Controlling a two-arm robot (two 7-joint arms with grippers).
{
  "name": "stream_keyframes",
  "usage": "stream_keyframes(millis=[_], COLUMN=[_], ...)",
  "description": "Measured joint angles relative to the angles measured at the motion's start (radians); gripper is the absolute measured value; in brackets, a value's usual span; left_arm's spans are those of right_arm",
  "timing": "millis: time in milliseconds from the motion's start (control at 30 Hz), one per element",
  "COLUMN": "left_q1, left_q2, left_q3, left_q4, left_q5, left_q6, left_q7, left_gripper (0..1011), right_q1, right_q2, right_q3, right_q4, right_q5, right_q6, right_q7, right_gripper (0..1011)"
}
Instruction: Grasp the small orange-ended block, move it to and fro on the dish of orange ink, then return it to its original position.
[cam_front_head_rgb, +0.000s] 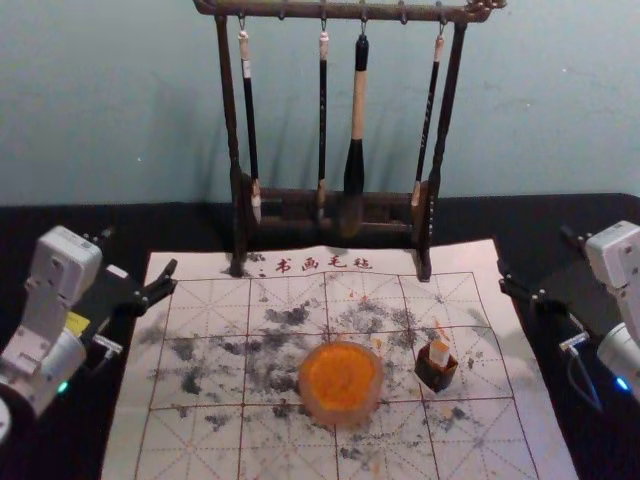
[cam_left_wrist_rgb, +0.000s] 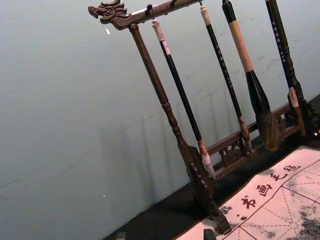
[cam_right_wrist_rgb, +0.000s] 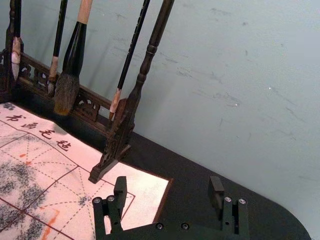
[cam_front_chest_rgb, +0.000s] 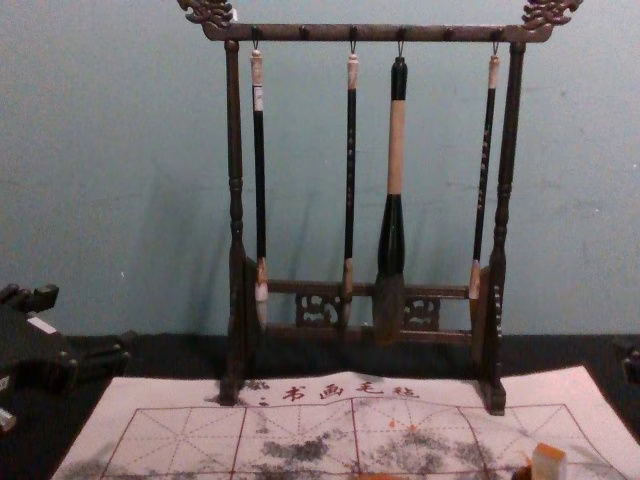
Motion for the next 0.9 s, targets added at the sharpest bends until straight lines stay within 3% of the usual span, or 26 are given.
stream_keyframes(millis=[900], left_q1=[0.0], left_q2=[0.0], left_q3=[0.0], left_q4=[0.0], left_q5=[0.0], left_q6=[0.0], left_q7=[0.0], left_gripper=[1001], right_q1=[0.0], right_q2=[0.0], right_q3=[0.0], right_q4=[0.0], right_q5=[0.0], right_q6=[0.0], right_q7=[0.0], right_gripper=[1000])
